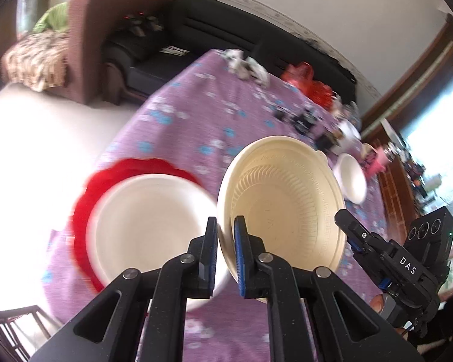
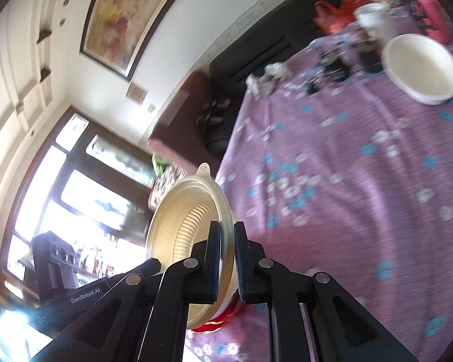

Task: Organize plates and bowls
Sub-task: 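Carry the cream bowl with both grippers and set it on the stacked bowls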

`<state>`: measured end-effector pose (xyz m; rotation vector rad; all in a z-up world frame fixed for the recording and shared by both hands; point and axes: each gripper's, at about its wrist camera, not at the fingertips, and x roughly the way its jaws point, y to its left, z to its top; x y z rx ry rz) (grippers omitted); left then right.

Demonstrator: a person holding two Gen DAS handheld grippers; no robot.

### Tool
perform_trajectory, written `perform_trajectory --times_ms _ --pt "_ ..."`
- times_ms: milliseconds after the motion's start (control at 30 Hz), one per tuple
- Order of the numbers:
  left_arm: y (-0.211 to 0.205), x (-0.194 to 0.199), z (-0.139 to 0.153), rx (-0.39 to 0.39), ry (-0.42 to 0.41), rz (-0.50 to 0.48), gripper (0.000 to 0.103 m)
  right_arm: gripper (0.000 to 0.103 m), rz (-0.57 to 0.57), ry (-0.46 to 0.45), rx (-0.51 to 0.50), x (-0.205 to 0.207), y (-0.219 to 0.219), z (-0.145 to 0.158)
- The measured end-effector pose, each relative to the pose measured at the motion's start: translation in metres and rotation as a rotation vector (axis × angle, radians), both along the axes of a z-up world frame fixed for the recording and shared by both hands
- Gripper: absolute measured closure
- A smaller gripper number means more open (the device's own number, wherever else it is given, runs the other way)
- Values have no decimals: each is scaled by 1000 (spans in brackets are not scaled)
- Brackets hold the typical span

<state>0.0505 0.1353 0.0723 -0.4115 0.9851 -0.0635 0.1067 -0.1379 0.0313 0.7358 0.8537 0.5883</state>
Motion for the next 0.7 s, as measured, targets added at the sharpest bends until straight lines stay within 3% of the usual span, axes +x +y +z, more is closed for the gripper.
perform_trajectory --times_ms 367,700 --pt "69 -25 -16 -26 27 87 93 92 113 12 -77 1 80 -8" --pt "86 -29 -39 -12 80 91 93 92 133 26 -170 -3 110 -24"
